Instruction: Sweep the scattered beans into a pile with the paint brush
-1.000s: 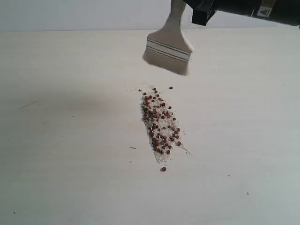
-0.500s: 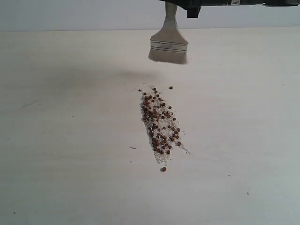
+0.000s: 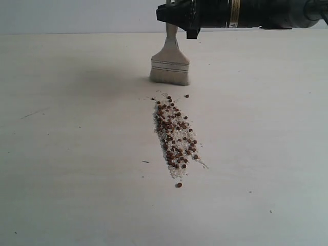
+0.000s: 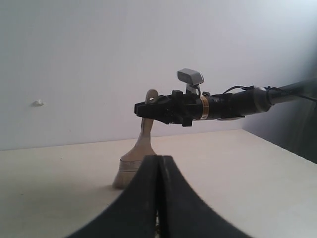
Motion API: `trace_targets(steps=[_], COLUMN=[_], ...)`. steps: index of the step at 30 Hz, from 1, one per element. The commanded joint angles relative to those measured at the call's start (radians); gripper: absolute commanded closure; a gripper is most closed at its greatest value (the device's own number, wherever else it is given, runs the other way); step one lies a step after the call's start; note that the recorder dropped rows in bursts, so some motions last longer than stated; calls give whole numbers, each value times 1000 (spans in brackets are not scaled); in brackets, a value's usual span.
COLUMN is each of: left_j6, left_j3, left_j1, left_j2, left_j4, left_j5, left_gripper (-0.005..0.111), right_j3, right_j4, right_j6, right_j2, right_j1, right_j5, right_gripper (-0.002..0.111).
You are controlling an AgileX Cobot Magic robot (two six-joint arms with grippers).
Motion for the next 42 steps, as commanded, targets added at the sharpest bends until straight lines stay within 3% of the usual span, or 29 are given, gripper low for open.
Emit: trace_targets(steps=[1,10,23,42], left_j6=[-7,-7,-7,-7], left_j3=[8,8,8,8], left_j1=[3,3,3,3], left_j2=[-9,-9,-9,-9], left_j4=[-12,-12,-12,-12], left_j5=[2,2,2,2], left_gripper=[107,107,107,107], right_j3=[-11,-11,-11,-11], right_j4=[-3,-177,-284,-217], right_j6=[57,381,600,287], right_j2=[5,-22,-36,-124], right_j1=[20,33,50,53], right_j5=[-13,-13,-13,-13], right_gripper=[108,108,108,108])
